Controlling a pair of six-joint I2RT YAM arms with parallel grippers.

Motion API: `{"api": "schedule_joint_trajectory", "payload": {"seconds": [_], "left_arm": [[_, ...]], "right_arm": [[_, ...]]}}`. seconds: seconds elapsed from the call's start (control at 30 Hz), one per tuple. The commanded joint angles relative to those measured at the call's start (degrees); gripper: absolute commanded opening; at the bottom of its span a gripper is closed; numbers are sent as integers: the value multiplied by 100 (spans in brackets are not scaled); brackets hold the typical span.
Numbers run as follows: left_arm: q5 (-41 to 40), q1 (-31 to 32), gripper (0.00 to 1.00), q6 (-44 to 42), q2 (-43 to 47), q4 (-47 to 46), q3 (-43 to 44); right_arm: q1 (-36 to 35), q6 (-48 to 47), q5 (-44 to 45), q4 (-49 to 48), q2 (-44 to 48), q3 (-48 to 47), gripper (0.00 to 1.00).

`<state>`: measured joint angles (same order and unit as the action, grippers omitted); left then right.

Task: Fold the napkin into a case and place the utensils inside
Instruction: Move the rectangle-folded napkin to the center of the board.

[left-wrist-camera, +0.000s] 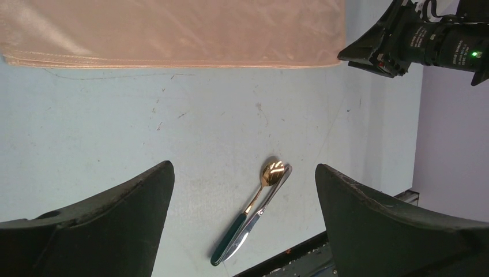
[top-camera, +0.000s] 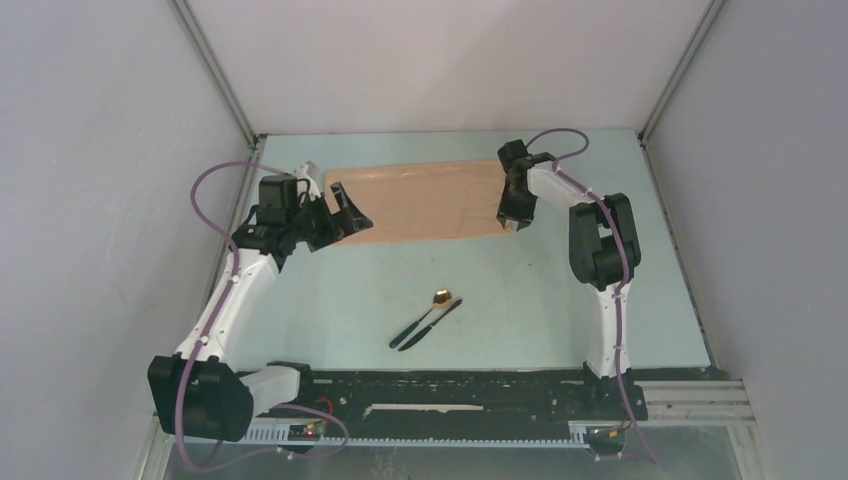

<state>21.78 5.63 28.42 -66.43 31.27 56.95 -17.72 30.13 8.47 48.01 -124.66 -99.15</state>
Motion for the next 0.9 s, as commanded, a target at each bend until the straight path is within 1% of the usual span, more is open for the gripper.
{"api": "schedule_joint_trajectory", "payload": {"seconds": [0.0,0.27,0.57,0.6,0.67,0.73,0.83,0.87], "left_arm": [[113,-61,100,-111,25,-165,-35],[113,-113,100,-116,34,-169,-53],[151,-165,100,-101,62,-187,-74],[148,-162,100,-107,72,-191,-70],[153,-164,100,-104,69,-191,-77],[161,-176,100,-117,78,-191,-82],[160,-175,100,-111,78,-191,-81],[160,-179,100,-112,78,-191,-83]], "right_arm": [[66,-17,-135,-181,-94,-2,46],[110,12,-195,-223,-141,78,45],[-17,161,-96,-43,-305,17,40],[-15,169,-98,-50,-331,15,39],[0,192,-109,-67,-357,4,33],[20,213,-125,-84,-354,0,31],[31,242,-103,-121,-311,25,25],[31,254,-100,-124,-299,28,22]]}}
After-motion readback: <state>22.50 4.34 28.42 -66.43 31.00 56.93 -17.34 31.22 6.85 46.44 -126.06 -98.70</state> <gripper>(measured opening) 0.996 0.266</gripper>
